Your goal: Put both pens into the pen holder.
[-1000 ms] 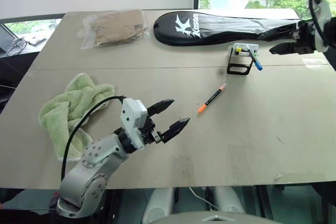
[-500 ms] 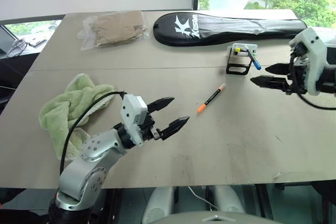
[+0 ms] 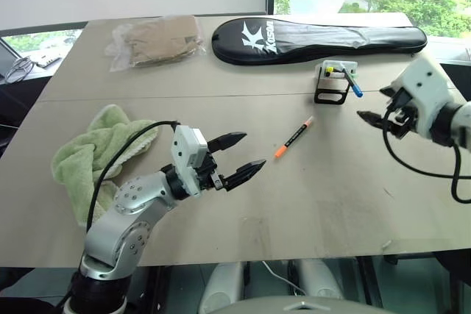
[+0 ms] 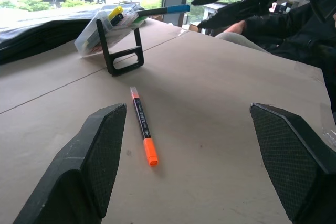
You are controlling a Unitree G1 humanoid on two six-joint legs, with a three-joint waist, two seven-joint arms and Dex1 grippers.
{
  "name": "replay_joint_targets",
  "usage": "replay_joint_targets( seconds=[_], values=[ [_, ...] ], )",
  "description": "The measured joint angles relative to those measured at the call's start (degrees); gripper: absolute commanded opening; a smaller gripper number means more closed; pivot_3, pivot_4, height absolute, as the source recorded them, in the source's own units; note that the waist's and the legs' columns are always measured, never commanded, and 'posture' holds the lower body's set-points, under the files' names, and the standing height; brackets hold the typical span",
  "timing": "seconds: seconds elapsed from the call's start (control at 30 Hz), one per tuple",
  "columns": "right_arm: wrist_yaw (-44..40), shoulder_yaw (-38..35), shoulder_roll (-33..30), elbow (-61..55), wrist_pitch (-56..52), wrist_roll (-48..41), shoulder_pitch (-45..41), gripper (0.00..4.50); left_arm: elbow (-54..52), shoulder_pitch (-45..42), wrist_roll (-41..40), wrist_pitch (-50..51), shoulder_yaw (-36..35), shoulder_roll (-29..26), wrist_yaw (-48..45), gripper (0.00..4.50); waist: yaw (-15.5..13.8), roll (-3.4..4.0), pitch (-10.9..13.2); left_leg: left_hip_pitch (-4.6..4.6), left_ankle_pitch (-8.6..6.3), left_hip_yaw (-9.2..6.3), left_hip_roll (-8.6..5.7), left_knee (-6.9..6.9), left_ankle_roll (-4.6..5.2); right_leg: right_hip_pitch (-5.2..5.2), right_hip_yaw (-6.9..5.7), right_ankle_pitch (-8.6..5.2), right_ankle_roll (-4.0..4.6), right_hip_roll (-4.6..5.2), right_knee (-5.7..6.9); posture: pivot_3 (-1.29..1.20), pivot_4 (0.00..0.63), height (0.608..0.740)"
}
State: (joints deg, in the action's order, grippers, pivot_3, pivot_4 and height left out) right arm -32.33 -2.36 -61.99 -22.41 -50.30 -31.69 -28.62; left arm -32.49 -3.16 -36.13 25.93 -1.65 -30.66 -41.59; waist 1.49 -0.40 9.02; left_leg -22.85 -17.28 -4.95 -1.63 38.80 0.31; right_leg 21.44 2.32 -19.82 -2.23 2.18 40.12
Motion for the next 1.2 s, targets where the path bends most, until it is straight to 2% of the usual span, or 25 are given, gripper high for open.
replay_joint_targets(
  seconds=[0.7,0.97,1.1,1.2],
  values=[
    [-8.10,6.79,6.73,13.54,8.82,13.91,-12.77,3.55,-0.73,3.90,1.18,-1.13,-0.06,0.78,0.78,3.89,0.62,0.00,0.00,0.00,0.00,0.01,-0.02,0.06,0.00,0.02,0.03,0.00,0.00,0.04,0.07,0.00,0.150,0.740],
    [-11.24,9.30,11.55,24.63,16.74,19.67,-18.13,3.55,-0.70,3.88,1.59,-1.51,-0.02,0.80,0.69,3.89,0.73,0.00,0.00,-0.01,0.00,0.00,-0.02,0.11,0.00,0.03,0.01,0.00,0.00,0.05,0.10,0.00,0.150,0.740],
    [-12.68,6.51,13.05,22.51,9.95,14.76,-17.76,3.55,-0.70,3.94,1.76,-1.50,-0.06,0.83,0.87,3.89,0.71,0.01,0.00,-0.02,0.00,0.00,-0.02,0.13,0.00,0.04,0.02,0.00,0.00,0.05,0.17,0.00,0.150,0.740],
    [-11.05,-3.69,16.50,13.32,-10.97,2.79,-14.78,3.55,-0.71,4.67,1.89,-1.39,-0.29,0.70,1.89,3.89,0.51,-0.02,-0.01,-0.04,0.00,-0.07,0.00,0.15,0.00,0.00,-0.02,0.00,0.00,0.04,0.18,0.00,0.150,0.740]
  ],
)
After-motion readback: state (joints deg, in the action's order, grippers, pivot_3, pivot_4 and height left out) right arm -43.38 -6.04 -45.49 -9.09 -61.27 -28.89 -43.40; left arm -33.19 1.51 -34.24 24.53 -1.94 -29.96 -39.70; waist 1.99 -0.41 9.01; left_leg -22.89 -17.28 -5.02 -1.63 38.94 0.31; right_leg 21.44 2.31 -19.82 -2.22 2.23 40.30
